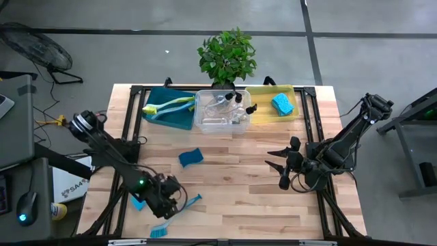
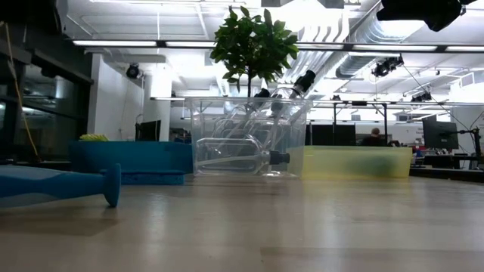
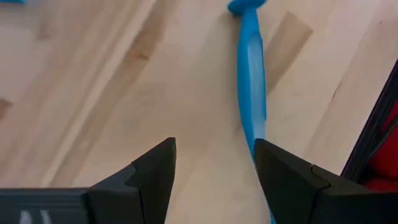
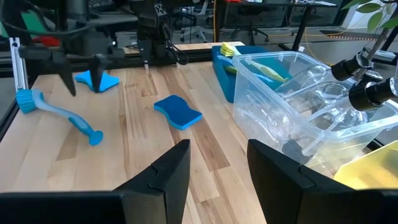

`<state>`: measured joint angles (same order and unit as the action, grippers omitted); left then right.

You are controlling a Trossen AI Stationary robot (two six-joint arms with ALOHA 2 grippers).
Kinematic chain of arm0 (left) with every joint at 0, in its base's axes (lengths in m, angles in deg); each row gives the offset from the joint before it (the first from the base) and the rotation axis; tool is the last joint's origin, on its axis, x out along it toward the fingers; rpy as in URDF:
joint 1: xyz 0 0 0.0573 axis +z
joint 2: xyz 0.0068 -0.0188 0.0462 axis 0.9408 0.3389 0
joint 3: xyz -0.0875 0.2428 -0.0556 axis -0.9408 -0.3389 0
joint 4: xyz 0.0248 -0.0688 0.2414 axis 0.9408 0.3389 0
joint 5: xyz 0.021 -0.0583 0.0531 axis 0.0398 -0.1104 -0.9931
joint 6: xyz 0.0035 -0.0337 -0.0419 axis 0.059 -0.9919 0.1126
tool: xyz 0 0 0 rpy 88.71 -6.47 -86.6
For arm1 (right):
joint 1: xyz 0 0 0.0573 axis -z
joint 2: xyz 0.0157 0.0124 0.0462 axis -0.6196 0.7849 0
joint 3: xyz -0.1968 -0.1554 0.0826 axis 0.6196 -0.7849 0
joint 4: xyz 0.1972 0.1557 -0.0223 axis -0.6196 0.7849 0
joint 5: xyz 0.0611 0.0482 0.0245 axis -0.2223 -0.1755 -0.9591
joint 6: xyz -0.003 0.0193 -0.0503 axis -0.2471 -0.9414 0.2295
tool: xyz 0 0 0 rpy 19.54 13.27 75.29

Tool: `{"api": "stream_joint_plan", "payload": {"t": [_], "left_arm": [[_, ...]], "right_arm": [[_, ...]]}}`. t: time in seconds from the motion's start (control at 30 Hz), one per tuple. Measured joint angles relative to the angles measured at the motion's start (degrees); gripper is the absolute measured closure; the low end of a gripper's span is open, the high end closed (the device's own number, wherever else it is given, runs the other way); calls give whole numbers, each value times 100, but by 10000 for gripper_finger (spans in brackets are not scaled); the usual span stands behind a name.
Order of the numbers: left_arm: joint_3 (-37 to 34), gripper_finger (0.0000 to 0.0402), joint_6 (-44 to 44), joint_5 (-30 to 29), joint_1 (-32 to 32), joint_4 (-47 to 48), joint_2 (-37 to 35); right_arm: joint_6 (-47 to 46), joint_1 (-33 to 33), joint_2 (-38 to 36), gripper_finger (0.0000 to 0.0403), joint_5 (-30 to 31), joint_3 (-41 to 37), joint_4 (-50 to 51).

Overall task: Pick & Place Kitchen Sink Supplies
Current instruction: Put the blue dish brush into the blue bin

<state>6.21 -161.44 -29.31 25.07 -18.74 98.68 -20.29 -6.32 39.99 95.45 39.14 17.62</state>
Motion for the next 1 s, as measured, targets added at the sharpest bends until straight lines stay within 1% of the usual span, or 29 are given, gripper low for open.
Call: {"api": "stream_joint_plan", "payload": {"t": [0.13, 0.3, 0.37, 0.53, 0.77, 1.0], "left_arm": [[1, 189, -26, 243, -5, -471, 250], [2, 189, -137, 370, -39, -839, 516], [2, 189, -233, 471, -38, -881, 594], [2, 189, -461, 452, -31, -886, 761], [13, 189, -476, 726, -31, -1163, 1096], [38, 190, -518, 721, -31, -1082, 1255]], "right_arm": [[-2, 0, 0, 249, -2, 0, 0], [-2, -2, 0, 249, -15, 0, -2], [-2, 0, 0, 249, -17, 0, -2], [-32, -2, 0, 249, -22, 0, -2], [-168, -2, 0, 249, -259, 0, 4], [-216, -2, 0, 249, -280, 0, 7]]}}
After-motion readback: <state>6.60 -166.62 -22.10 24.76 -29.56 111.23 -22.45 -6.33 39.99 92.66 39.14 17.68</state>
